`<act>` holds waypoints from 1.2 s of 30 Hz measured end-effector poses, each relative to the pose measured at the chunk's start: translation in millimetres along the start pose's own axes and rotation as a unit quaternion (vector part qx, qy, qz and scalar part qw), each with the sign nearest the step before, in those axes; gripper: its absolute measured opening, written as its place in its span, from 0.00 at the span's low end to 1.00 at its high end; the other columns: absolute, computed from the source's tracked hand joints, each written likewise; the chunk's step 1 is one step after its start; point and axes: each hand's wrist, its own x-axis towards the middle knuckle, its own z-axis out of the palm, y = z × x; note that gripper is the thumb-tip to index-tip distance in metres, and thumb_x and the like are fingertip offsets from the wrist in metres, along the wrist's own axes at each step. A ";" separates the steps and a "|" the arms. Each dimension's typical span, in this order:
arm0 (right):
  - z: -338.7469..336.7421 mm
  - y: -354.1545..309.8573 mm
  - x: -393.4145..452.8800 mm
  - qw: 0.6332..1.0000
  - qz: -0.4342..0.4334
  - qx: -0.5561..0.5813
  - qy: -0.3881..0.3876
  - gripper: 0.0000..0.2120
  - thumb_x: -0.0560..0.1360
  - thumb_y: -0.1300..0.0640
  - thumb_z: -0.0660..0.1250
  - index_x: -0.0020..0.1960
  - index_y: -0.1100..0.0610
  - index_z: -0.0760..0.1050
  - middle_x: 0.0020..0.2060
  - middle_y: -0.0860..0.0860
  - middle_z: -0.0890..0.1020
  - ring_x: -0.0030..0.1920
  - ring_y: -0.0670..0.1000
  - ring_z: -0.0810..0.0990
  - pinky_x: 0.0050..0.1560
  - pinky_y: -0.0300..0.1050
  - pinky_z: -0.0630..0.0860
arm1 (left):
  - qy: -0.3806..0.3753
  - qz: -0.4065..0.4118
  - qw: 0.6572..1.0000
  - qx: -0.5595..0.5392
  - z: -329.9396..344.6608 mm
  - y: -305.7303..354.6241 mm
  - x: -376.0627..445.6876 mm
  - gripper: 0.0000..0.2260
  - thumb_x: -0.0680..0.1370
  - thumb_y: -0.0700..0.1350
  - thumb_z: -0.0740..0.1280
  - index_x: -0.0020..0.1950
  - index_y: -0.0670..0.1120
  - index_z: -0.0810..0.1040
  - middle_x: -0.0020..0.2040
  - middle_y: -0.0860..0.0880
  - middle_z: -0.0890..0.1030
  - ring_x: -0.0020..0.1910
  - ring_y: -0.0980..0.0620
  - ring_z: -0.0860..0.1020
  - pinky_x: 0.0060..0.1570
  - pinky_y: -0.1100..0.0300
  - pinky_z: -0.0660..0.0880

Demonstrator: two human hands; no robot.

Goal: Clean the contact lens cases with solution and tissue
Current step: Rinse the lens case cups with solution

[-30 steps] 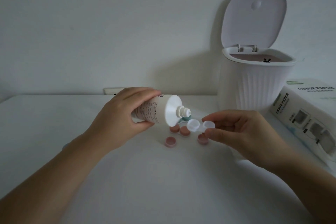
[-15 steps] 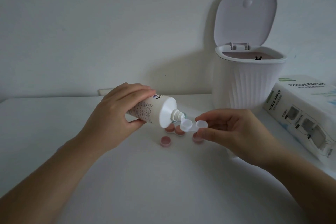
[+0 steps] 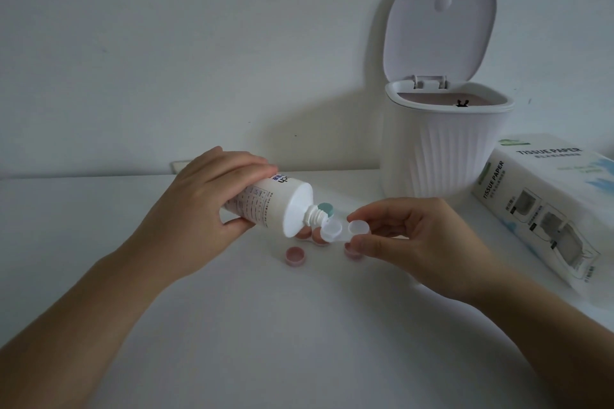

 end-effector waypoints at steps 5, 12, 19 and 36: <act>0.1 1.3 0.3 1.000 -0.006 -0.019 -0.003 0.09 0.71 0.57 0.78 0.50 0.48 0.85 0.38 0.43 0.87 0.40 0.43 0.86 0.42 0.26 0.75 | 0.020 0.015 0.999 0.021 -0.8 3.7 2.6 0.30 0.66 0.36 0.82 0.67 0.45 0.79 0.65 0.47 0.79 0.64 0.44 0.77 0.74 0.46 0.65; 0.0 3.7 0.9 1.000 0.001 -0.025 -0.003 0.10 0.70 0.54 0.79 0.51 0.46 0.85 0.41 0.44 0.88 0.43 0.44 0.86 0.46 0.30 0.77 | 0.031 0.022 0.999 0.038 -2.5 7.9 3.9 0.31 0.64 0.32 0.81 0.65 0.44 0.79 0.64 0.46 0.80 0.66 0.44 0.76 0.75 0.45 0.63; 0.4 6.0 1.7 1.000 0.008 -0.023 0.002 0.11 0.69 0.53 0.79 0.50 0.45 0.85 0.41 0.44 0.87 0.42 0.44 0.86 0.46 0.31 0.78 | 0.025 0.025 0.998 0.046 -2.4 10.2 4.2 0.31 0.64 0.32 0.81 0.65 0.44 0.79 0.64 0.46 0.80 0.66 0.43 0.76 0.74 0.43 0.63; 3.4 6.1 2.6 0.999 0.011 0.032 -0.022 0.10 0.71 0.59 0.78 0.50 0.49 0.85 0.39 0.44 0.87 0.40 0.42 0.85 0.44 0.31 0.77 | 0.027 0.030 0.996 0.086 -6.0 15.2 6.1 0.30 0.63 0.27 0.77 0.63 0.44 0.81 0.63 0.45 0.80 0.66 0.42 0.76 0.75 0.43 0.61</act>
